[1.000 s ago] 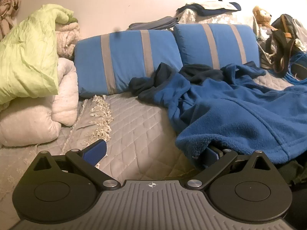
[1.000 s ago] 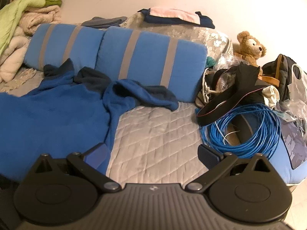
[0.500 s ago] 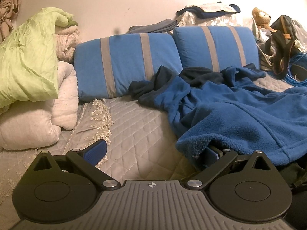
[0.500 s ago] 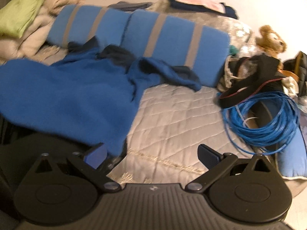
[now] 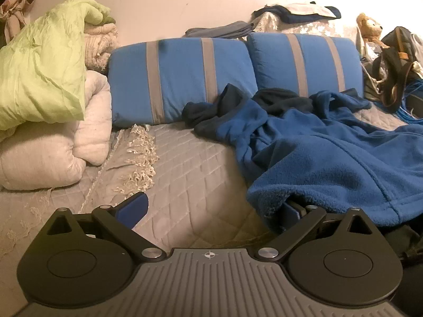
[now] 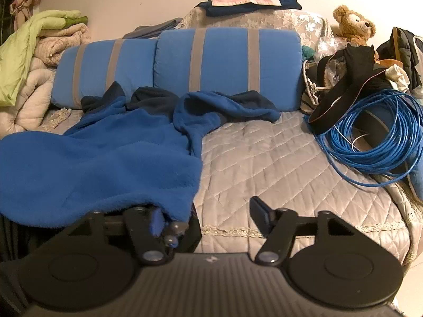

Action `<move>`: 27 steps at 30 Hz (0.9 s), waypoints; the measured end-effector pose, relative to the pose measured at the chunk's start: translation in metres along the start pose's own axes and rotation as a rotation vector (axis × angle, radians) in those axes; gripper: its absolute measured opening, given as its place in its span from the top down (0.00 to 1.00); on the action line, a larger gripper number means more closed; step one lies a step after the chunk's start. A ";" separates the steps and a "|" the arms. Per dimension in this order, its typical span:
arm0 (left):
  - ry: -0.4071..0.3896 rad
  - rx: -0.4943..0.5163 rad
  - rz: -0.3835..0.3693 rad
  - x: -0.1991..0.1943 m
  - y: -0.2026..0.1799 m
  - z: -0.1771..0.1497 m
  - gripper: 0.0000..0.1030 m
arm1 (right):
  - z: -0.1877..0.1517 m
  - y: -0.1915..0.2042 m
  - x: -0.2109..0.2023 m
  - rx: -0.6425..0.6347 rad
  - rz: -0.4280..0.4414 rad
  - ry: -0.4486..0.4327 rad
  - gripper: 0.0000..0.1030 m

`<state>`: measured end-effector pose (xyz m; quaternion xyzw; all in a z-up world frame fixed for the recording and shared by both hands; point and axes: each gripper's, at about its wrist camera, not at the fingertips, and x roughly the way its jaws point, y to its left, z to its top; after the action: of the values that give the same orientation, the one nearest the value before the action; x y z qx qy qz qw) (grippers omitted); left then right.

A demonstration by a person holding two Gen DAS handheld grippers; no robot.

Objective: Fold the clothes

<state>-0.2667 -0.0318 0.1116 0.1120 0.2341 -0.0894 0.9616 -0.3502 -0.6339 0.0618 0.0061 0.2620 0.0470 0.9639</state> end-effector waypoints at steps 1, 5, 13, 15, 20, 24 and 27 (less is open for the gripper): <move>0.001 -0.003 -0.006 0.000 -0.001 0.000 0.11 | 0.000 0.001 0.001 -0.001 0.004 0.001 0.40; 0.004 -0.013 -0.034 0.000 -0.003 0.000 0.29 | 0.001 0.005 0.008 0.010 0.032 0.024 0.55; 0.043 -0.038 -0.121 -0.002 -0.007 0.000 0.75 | 0.014 0.003 0.005 0.072 0.090 0.047 0.84; 0.042 -0.045 -0.135 -0.005 -0.009 0.002 0.83 | 0.025 -0.002 -0.002 0.090 0.092 0.024 0.84; 0.006 -0.055 -0.118 -0.014 -0.013 0.014 0.90 | 0.052 0.005 -0.017 0.026 0.043 -0.032 0.85; -0.026 -0.050 -0.094 -0.026 -0.016 0.026 0.90 | 0.073 0.009 -0.027 -0.002 0.002 -0.070 0.85; -0.047 -0.033 -0.081 -0.037 -0.020 0.034 0.91 | 0.083 0.004 -0.035 0.006 0.001 -0.082 0.85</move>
<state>-0.2885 -0.0557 0.1551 0.0842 0.2173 -0.1270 0.9641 -0.3383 -0.6322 0.1509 0.0112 0.2224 0.0465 0.9738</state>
